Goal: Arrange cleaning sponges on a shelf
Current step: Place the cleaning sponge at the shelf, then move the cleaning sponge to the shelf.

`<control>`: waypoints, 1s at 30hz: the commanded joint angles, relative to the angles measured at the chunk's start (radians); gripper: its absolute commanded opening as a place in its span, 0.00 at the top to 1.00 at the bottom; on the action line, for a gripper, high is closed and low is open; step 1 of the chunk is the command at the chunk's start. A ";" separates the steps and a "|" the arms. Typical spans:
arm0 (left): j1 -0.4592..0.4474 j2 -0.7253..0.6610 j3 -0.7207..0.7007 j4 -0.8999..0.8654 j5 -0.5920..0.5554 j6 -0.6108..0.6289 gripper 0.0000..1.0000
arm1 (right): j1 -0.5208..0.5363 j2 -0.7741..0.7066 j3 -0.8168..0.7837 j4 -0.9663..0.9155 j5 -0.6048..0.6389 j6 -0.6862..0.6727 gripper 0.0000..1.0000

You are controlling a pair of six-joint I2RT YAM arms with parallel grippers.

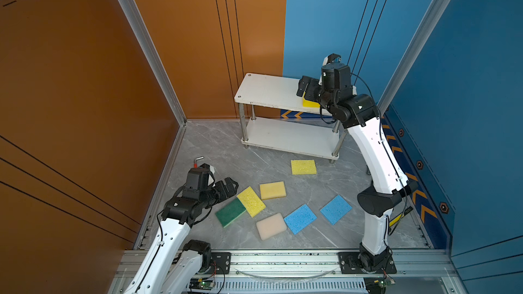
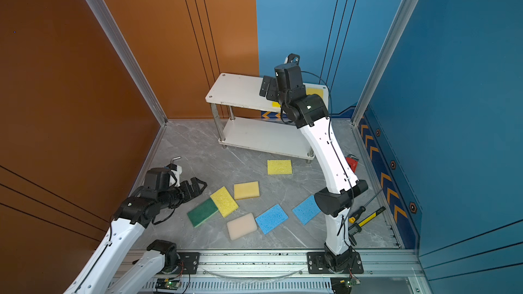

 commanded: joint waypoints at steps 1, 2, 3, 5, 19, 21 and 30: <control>0.010 -0.020 -0.015 -0.023 0.009 -0.007 0.02 | -0.020 -0.112 -0.008 0.008 0.035 -0.028 0.00; 0.010 -0.024 -0.016 -0.023 0.008 -0.008 0.02 | -0.033 -0.129 -0.018 0.003 0.009 -0.016 0.00; 0.010 -0.029 -0.017 -0.024 0.006 -0.011 0.02 | -0.058 -0.147 -0.031 0.000 -0.056 0.006 0.00; 0.010 -0.034 -0.018 -0.024 0.003 -0.013 0.02 | -0.112 -0.172 -0.053 -0.002 -0.214 0.068 0.00; 0.007 -0.015 0.021 -0.022 -0.004 -0.009 0.02 | -0.201 -0.276 -0.155 -0.035 -0.603 0.130 0.00; 0.007 -0.021 0.019 -0.021 -0.005 -0.012 0.02 | -0.200 -0.281 -0.166 -0.034 -0.635 0.132 0.00; 0.001 -0.067 0.000 -0.021 -0.009 -0.047 0.02 | -0.191 -0.300 -0.220 -0.035 -0.712 0.133 0.00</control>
